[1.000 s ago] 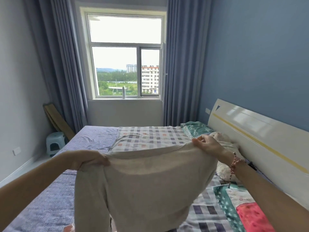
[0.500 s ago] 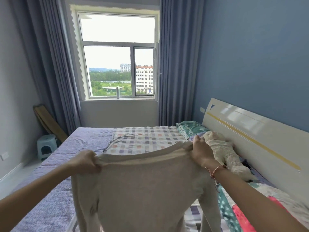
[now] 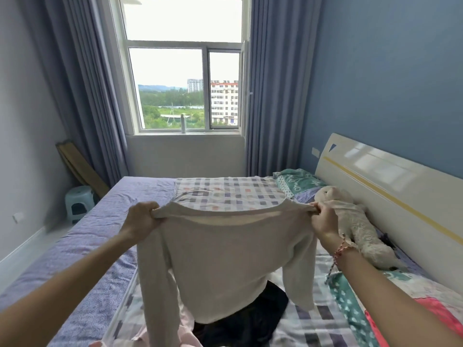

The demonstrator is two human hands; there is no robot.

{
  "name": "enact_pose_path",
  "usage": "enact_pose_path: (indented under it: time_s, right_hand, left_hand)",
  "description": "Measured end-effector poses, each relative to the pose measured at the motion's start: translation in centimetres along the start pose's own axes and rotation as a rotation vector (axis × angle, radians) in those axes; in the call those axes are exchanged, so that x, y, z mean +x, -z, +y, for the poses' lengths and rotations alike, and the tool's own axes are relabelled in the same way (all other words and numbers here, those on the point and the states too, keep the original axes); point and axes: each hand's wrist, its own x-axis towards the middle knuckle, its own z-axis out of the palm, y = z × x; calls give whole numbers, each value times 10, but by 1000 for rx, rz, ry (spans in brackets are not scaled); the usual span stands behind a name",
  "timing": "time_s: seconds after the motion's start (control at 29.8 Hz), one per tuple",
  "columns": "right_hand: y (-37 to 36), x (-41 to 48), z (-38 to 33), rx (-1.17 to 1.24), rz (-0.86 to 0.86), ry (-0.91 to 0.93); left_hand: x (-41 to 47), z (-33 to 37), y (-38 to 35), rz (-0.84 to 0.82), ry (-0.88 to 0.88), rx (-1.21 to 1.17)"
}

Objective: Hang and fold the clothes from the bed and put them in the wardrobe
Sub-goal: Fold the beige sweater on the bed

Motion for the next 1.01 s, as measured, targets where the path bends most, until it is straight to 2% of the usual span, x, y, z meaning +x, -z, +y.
enact_pose_path:
  time_s: [0.07, 0.1, 0.13, 0.2, 0.27, 0.3, 0.37, 0.4, 0.47, 0.54, 0.6, 0.67, 0.74, 0.84, 0.94, 1.01]
  right_hand:
    - [-7, 3, 9, 129, -109, 65]
    - [-7, 0, 14, 164, -211, 101]
    - [-8, -5, 22, 183, -356, 126]
    - [-7, -31, 40, 109, -650, 153]
    - [-26, -76, 91, -141, -1024, 126]
    - [-30, -91, 103, -272, -1135, 145]
    - [-56, -149, 156, -462, -1420, 82]
    - [-60, -167, 165, -546, -1519, 62]
    - [-81, -208, 207, -661, -1786, -91]
    - [-92, -224, 225, -694, -1878, -243]
    - [-110, -223, 239, -612, -1724, -325]
    - [-136, -215, 254, -486, -1449, -374]
    - [-166, -205, 264, -415, -1214, -398]
    - [-222, -190, 275, -221, -1024, -514]
    - [-276, -171, 279, -142, -843, -538]
    - [-297, -159, 272, -156, -815, -503]
  left_hand:
    - [5, -2, -12, 102, -152, 71]
    - [0, -3, -15, 131, -296, 130]
    - [-9, -6, -21, 79, -444, 197]
    - [-50, -17, -38, -179, -594, 337]
    - [-123, -48, -78, -568, -637, 408]
    - [-146, -57, -88, -740, -697, 472]
    - [-225, -80, -123, -1071, -601, 564]
    - [-245, -85, -132, -1237, -597, 529]
    - [-287, -97, -159, -1574, -420, 467]
    - [-294, -102, -176, -1723, -148, 515]
    - [-277, -111, -195, -1589, 18, 521]
    - [-251, -139, -220, -1312, 132, 446]
    - [-221, -164, -242, -1109, 253, 389]
    - [-183, -201, -279, -899, 452, 298]
    - [-160, -234, -313, -688, 429, 218]
    - [-149, -242, -323, -558, 408, 275]
